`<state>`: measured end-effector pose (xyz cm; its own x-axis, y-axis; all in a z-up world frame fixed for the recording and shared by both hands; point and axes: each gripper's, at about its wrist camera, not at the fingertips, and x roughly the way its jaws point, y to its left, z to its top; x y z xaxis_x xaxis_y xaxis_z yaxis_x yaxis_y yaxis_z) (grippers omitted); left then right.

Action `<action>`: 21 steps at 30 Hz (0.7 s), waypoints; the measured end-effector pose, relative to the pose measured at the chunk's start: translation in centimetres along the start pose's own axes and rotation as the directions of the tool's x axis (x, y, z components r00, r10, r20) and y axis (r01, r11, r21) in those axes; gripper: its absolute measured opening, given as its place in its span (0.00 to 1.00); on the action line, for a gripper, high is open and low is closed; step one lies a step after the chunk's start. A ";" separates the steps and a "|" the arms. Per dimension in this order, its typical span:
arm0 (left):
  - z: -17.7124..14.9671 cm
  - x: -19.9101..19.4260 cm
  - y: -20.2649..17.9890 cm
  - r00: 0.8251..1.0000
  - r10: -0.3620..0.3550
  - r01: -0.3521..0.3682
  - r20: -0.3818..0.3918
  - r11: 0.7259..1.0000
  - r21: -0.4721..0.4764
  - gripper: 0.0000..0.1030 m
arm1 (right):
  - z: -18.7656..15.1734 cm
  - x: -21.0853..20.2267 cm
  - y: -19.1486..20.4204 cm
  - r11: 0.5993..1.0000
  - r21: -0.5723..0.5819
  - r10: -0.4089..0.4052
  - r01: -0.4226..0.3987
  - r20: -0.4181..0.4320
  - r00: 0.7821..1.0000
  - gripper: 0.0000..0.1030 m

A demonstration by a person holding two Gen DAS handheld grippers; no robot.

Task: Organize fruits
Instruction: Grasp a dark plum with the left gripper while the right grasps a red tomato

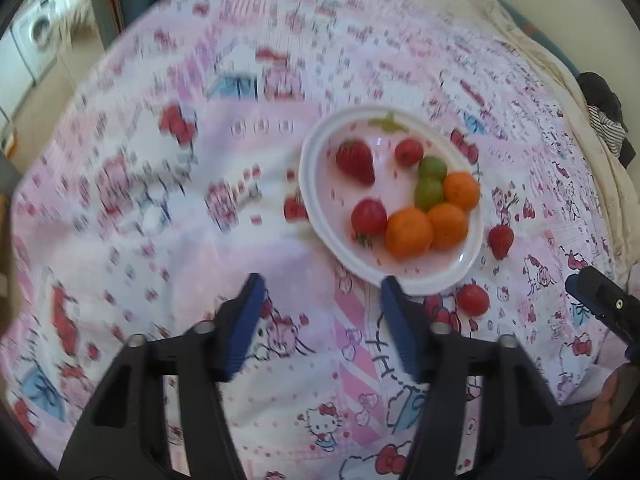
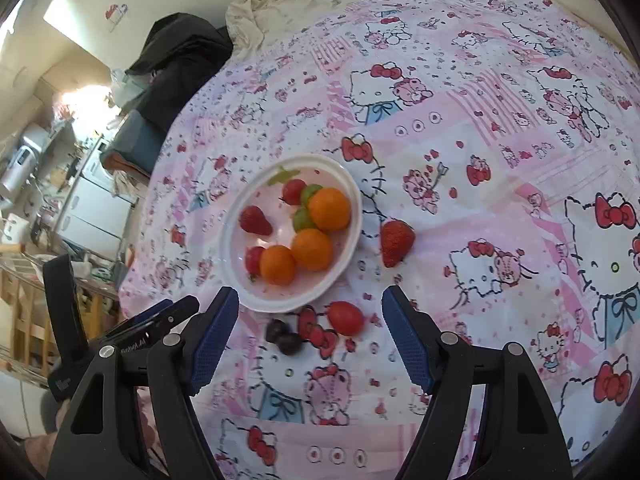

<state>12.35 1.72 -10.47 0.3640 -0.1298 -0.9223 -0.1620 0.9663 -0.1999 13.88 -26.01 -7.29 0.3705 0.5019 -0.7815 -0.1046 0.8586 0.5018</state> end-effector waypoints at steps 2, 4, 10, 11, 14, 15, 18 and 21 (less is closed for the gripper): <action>-0.3 1.4 0.1 0.998 -0.019 0.018 -0.058 1.000 -0.026 0.45 | -0.1 0.0 -0.3 1.000 -0.002 -0.010 0.010 0.003 1.000 0.75; -0.7 2.4 -0.4 0.994 -0.051 0.047 -0.096 0.998 -0.036 0.43 | -0.2 -0.1 -0.5 1.000 -0.009 -0.029 0.029 0.007 1.000 0.75; -1.7 4.4 -3.4 0.978 -0.115 0.115 -0.174 0.993 -0.008 0.42 | 0.1 -0.5 -0.8 0.999 -0.009 -0.034 0.035 0.021 0.999 0.75; -1.7 4.8 -3.7 0.975 -0.124 0.124 -0.185 0.992 -0.012 0.42 | 0.1 -0.5 -0.9 1.000 -0.005 -0.031 0.031 0.021 0.999 0.75; -1.7 6.1 -4.3 0.968 -0.138 0.135 -0.211 0.990 -0.032 0.42 | 0.3 -0.6 -1.1 1.000 0.001 -0.026 0.026 0.022 0.999 0.75; -1.6 6.2 -4.2 0.969 -0.137 0.132 -0.207 0.991 -0.036 0.42 | 0.3 -0.7 -1.1 1.000 0.001 -0.026 0.026 0.024 0.999 0.75; -1.4 6.4 -4.2 0.967 -0.133 0.125 -0.218 0.991 -0.050 0.42 | 0.4 -0.7 -1.2 1.000 0.005 -0.026 0.026 0.026 0.999 0.75; -1.6 6.7 -4.2 0.953 -0.173 0.159 -0.248 0.984 -0.077 0.34 | 0.4 -0.6 -1.3 1.000 0.008 -0.025 0.024 0.021 0.999 0.75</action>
<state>14.05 -3.55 -16.37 0.1476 -0.3461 -0.9265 -0.1719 0.9135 -0.3687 14.17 -27.51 -7.34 0.3926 0.4783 -0.7855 -0.0882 0.8698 0.4855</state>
